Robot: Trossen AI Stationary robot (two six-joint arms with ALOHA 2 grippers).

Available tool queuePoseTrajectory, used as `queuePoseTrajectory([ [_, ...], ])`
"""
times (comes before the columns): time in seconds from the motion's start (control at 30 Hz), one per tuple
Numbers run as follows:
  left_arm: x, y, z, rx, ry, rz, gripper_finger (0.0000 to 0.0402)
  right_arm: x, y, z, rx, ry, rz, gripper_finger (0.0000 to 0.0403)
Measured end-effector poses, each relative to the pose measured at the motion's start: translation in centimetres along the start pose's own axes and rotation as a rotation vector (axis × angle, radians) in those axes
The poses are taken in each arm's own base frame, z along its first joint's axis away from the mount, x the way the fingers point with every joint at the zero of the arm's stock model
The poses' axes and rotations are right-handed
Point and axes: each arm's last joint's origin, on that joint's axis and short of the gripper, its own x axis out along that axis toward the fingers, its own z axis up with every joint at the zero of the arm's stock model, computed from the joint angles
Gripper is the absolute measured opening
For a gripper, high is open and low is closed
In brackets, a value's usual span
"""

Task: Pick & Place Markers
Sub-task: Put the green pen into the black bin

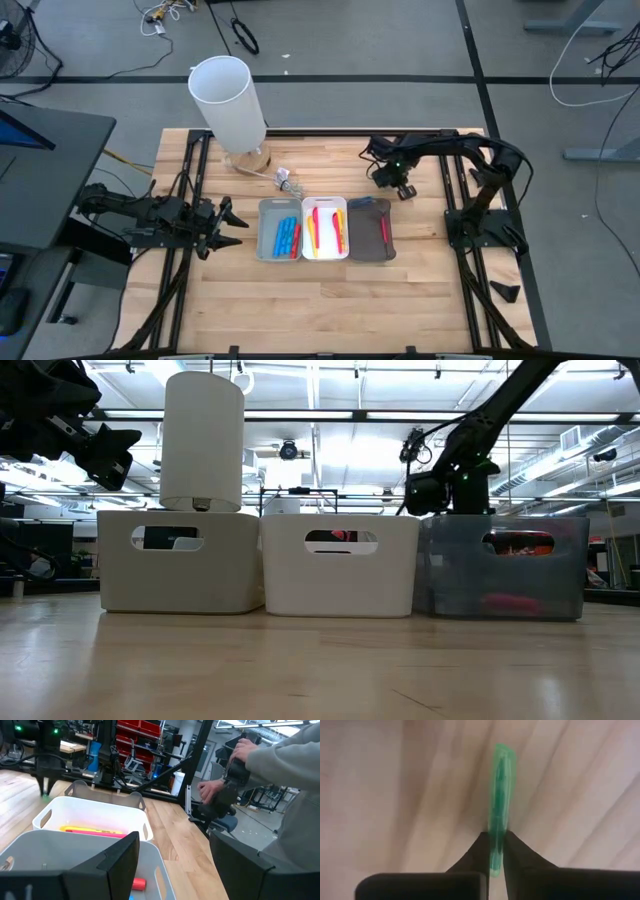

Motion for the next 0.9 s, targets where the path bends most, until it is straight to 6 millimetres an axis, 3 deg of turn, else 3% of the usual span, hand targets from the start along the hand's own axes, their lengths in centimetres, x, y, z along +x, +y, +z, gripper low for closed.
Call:
queuePoseTrajectory([
  [0.5, 0.0, 0.0, 0.0, 0.0, 0.0, 0.0, 0.0248, -4.7, 2.0, -1.2, 0.659, -0.05, -0.016, 0.0018],
  [0.9, 0.0, 0.0, 0.0, 0.0, 0.0, 0.0, 0.0248, -8.5, 1.8, -1.0, 1.499, -0.07, 0.026, 0.0018],
])
